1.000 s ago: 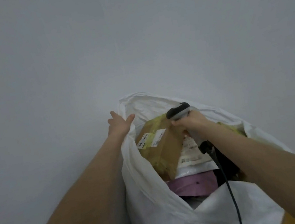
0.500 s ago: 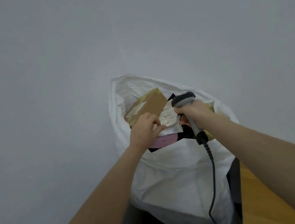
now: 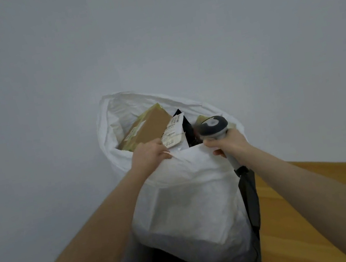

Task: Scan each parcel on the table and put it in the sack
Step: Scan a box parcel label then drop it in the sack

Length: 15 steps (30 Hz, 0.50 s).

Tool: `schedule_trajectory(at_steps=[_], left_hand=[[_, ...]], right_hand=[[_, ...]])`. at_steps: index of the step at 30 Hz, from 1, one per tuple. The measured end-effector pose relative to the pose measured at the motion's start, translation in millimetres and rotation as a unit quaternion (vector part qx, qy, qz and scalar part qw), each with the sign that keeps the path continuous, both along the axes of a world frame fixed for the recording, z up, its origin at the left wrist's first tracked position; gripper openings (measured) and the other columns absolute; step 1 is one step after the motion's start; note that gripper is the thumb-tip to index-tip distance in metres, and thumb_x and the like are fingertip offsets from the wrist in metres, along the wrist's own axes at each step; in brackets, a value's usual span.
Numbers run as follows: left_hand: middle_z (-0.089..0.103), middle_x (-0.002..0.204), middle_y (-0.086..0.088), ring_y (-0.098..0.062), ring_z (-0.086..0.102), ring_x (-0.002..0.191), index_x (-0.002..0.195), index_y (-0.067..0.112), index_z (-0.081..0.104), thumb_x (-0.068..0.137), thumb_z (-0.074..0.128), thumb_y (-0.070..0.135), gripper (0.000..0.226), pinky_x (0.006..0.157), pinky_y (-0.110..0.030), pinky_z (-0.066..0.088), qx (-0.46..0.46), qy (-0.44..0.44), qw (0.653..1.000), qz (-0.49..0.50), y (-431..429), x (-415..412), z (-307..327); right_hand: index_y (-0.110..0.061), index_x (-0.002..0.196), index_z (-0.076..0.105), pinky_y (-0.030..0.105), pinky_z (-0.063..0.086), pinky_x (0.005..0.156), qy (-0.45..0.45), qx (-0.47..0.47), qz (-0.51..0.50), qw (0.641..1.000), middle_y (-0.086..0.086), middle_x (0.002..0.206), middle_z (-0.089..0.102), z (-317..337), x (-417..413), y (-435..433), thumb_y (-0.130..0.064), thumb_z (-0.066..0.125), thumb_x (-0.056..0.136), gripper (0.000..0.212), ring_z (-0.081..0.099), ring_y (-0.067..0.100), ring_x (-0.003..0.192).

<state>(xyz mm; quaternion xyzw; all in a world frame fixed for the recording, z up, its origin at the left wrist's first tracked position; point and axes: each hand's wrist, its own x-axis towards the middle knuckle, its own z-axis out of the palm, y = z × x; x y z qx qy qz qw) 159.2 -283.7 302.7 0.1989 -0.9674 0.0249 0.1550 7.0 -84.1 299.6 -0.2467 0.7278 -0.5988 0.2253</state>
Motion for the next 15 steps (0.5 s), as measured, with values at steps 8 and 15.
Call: schedule_trajectory(at_steps=[8, 15], left_hand=[[0.069, 0.098, 0.007, -0.019, 0.061, 0.093, 0.09, 0.014, 0.074, 0.092, 0.06, 0.025, 0.018, 0.083, -0.034, 0.043, 0.084, 0.122, 0.988, 0.037, -24.5, 39.2, 22.4], [0.066, 0.102, -0.002, -0.024, 0.059, 0.093, 0.097, 0.015, 0.067, 0.096, 0.045, 0.022, 0.023, 0.07, -0.031, 0.038, 0.047, 0.127, 0.981, 0.14, -18.2, 23.2, 44.6]], right_hand=[[-0.011, 0.13, 0.054, 0.047, 0.048, 0.098, 0.103, 0.04, -0.023, 0.994, 0.002, 0.138, 0.047, -5.9, -3.8, -22.0, -0.024, 0.084, 0.068, 0.07, 0.056, 0.025, 0.115], [-0.004, 0.111, 0.062, 0.047, 0.052, 0.091, 0.024, 0.019, -0.108, 0.994, 0.012, 0.129, 0.056, -15.6, -11.1, -37.5, -0.03, 0.08, 0.068, 0.053, 0.062, 0.032, 0.102]])
